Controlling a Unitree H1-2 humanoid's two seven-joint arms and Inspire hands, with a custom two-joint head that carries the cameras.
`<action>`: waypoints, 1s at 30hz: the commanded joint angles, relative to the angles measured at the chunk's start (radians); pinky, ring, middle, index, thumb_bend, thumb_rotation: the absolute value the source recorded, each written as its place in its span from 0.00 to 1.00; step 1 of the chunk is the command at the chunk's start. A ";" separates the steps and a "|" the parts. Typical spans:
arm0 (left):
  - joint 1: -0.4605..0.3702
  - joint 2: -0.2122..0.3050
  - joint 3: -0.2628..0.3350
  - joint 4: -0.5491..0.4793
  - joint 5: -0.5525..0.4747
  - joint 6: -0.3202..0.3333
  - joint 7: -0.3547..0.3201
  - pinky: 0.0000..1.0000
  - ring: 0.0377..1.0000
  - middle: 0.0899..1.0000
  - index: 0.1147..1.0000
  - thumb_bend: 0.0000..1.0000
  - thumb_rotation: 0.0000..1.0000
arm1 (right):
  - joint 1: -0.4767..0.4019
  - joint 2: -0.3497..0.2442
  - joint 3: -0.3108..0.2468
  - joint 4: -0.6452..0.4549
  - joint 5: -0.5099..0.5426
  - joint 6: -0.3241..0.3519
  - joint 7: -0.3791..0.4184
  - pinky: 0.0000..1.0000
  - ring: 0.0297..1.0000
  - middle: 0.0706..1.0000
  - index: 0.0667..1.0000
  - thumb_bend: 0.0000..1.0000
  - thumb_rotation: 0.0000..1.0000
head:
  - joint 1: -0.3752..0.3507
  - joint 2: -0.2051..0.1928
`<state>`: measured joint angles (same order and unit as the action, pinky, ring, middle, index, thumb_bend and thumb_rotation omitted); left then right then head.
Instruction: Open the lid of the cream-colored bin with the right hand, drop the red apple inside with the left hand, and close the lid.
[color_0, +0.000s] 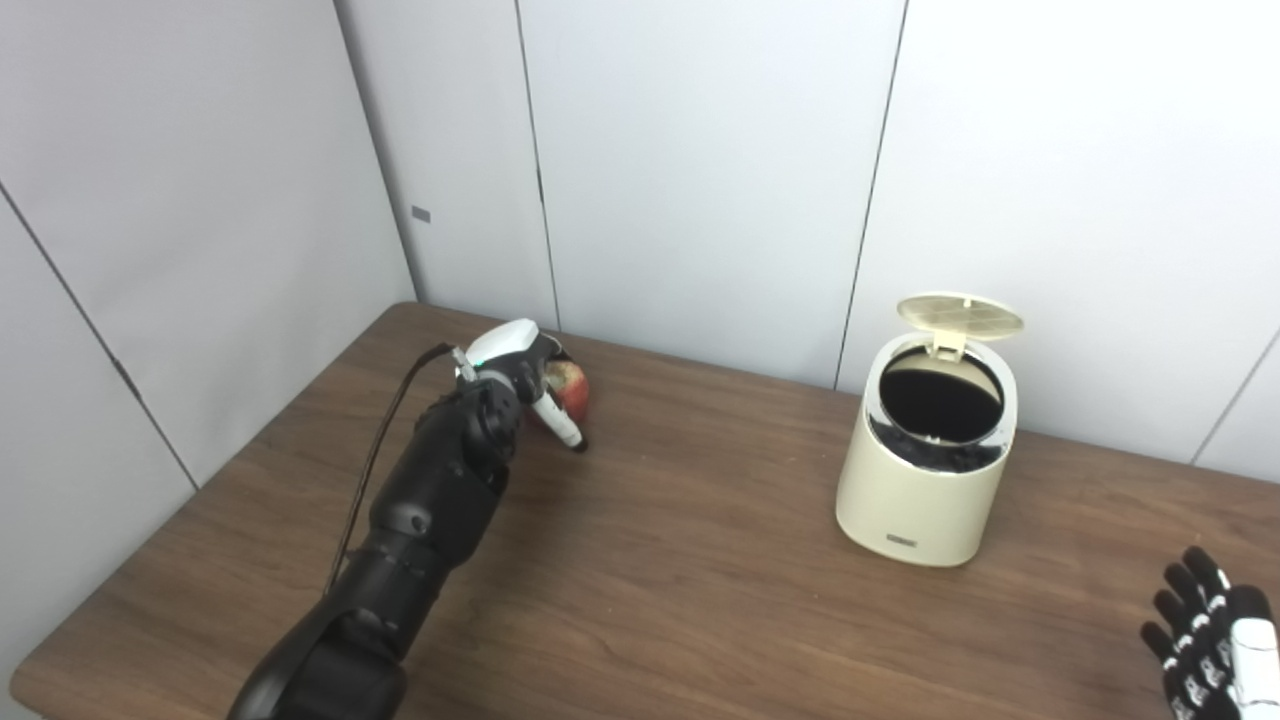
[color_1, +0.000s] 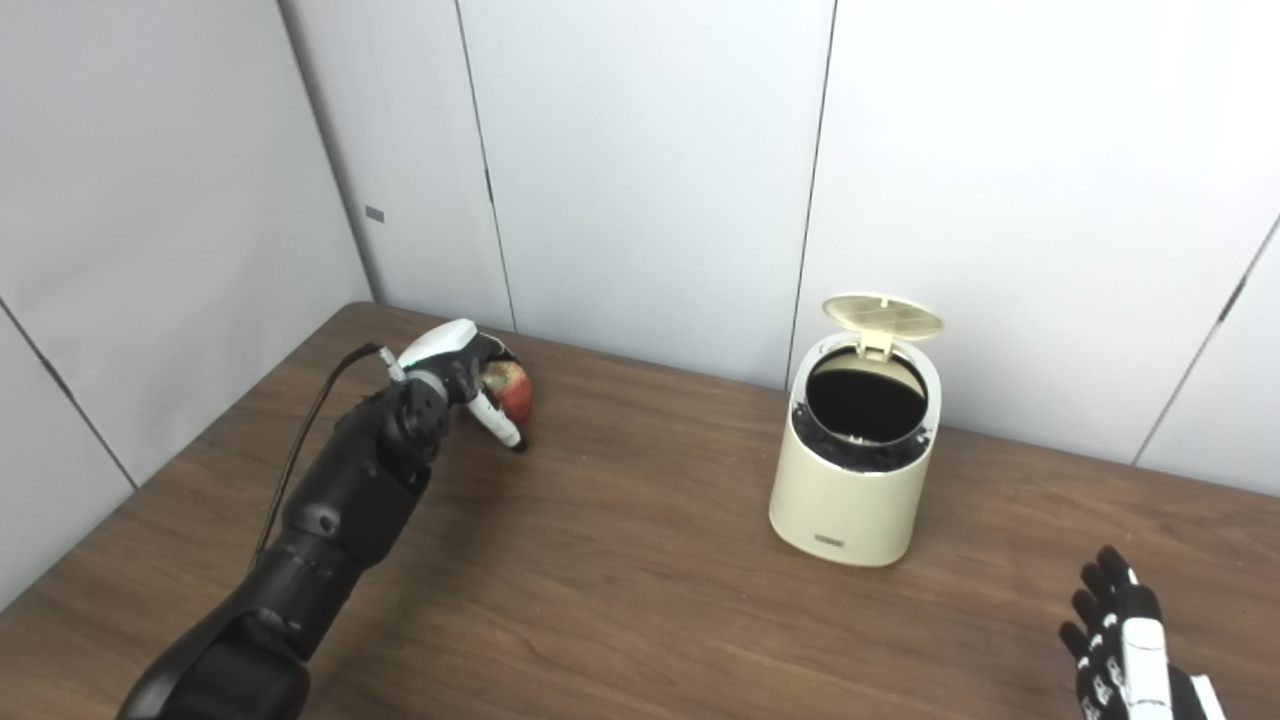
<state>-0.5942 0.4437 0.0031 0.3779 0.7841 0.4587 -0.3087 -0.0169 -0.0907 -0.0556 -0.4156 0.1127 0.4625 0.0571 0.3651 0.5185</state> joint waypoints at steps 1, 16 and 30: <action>-0.047 0.038 -0.002 -0.007 -0.021 -0.039 0.082 0.44 0.54 0.62 0.69 0.86 0.00 | -0.026 0.004 -0.003 -0.018 0.008 -0.041 0.000 0.98 0.99 0.98 0.98 0.39 0.99 | -0.002 0.000; -0.022 0.034 -0.022 -0.030 -0.140 -0.138 0.322 0.37 0.42 0.43 0.41 0.48 0.00 | -0.026 0.010 -0.008 -0.005 0.016 -0.043 -0.001 0.98 0.97 0.95 0.97 0.37 1.00 | -0.002 0.003; 0.034 -0.002 0.012 -0.193 -0.226 -0.160 0.385 0.36 0.41 0.44 0.41 0.48 0.00 | -0.031 0.001 -0.008 0.039 0.021 -0.085 0.011 0.94 0.95 0.94 0.95 0.38 1.00 | -0.059 -0.002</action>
<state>-0.5321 0.4335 -0.0013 0.2473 0.5683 0.3324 0.0335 -0.0205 -0.0869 -0.0599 -0.3666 0.1268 0.4320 0.0611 0.3160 0.5139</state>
